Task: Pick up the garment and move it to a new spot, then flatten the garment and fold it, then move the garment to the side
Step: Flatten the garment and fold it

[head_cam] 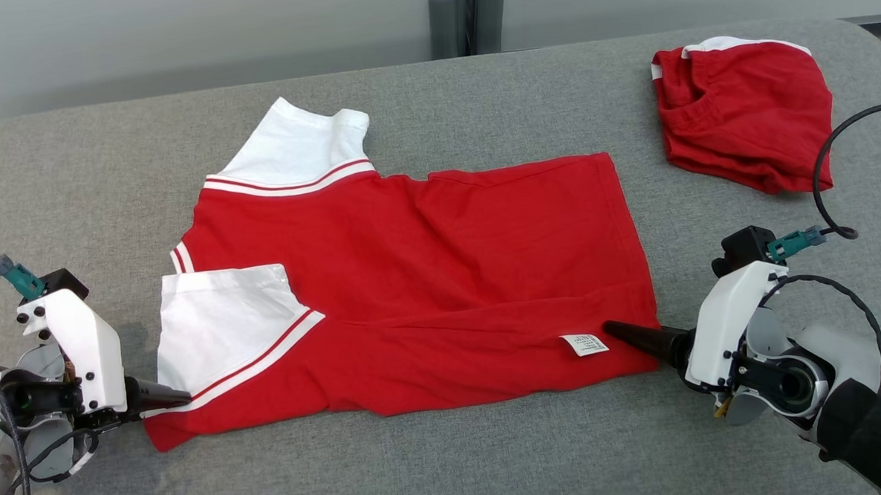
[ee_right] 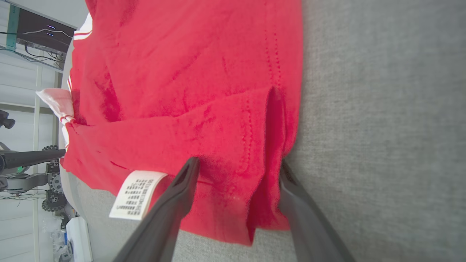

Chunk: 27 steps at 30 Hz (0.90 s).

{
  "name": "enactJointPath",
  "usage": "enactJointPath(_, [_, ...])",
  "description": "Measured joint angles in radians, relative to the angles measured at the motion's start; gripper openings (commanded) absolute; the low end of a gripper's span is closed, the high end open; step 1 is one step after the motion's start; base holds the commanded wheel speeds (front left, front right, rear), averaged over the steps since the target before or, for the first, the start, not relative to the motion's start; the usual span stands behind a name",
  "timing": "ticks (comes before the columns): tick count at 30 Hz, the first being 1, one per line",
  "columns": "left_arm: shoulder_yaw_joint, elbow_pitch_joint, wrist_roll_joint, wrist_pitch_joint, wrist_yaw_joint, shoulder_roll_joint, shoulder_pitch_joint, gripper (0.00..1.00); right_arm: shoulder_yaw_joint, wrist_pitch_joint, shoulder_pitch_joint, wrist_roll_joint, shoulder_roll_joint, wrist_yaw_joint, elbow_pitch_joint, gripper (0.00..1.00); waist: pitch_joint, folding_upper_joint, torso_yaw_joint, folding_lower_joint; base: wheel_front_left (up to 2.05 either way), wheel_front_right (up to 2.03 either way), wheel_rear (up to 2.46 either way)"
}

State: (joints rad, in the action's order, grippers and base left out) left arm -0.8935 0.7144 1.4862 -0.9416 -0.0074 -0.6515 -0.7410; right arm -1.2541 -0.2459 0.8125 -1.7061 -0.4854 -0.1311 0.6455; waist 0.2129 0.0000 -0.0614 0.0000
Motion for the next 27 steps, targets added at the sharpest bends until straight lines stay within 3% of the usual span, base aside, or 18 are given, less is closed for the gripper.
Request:
enactJointPath(1, [0.000,0.002,0.000,0.000,-0.001,0.002,0.000,1.00,0.000,0.000,0.001,0.000,0.001,0.000,0.002,0.94,0.001,0.0000,0.000,0.0000,0.00,0.00,0.00])
enactJointPath(3, [0.002,0.007,0.001,0.000,-0.006,0.004,-0.001,1.00,0.000,-0.001,0.002,0.003,0.002,0.000,0.004,0.46,0.005,0.0000,0.001,0.0000,0.00,0.00,0.00])
enactJointPath(4, [0.002,0.010,0.001,0.001,-0.009,0.006,-0.001,0.85,0.001,-0.002,0.002,0.006,0.002,0.000,0.005,0.28,0.006,0.0000,0.001,0.0000,0.00,0.00,0.00])
enactJointPath(5, [0.003,0.012,0.002,0.002,-0.010,0.007,-0.002,0.67,0.001,-0.002,0.002,0.008,0.002,0.000,0.004,0.03,0.008,0.0000,0.001,0.0000,0.00,0.00,0.00])
enactJointPath(7, [0.005,0.018,0.002,0.004,-0.014,0.009,-0.003,0.07,0.002,-0.005,0.002,0.008,0.005,0.000,0.002,0.00,0.011,0.0000,0.002,0.0000,0.00,0.00,0.00])
enactJointPath(8, [0.005,0.021,0.002,0.004,-0.016,0.009,-0.005,0.00,0.002,-0.006,0.002,0.008,0.006,0.000,-0.003,0.00,0.013,0.0000,0.002,0.0000,0.00,0.00,0.00])
enactJointPath(27, [0.015,-0.008,0.018,-0.005,-0.062,-0.015,0.015,0.00,0.036,0.000,-0.060,-0.004,-0.040,0.000,-0.080,0.00,-0.051,0.0000,0.017,0.0000,0.00,0.00,0.00])
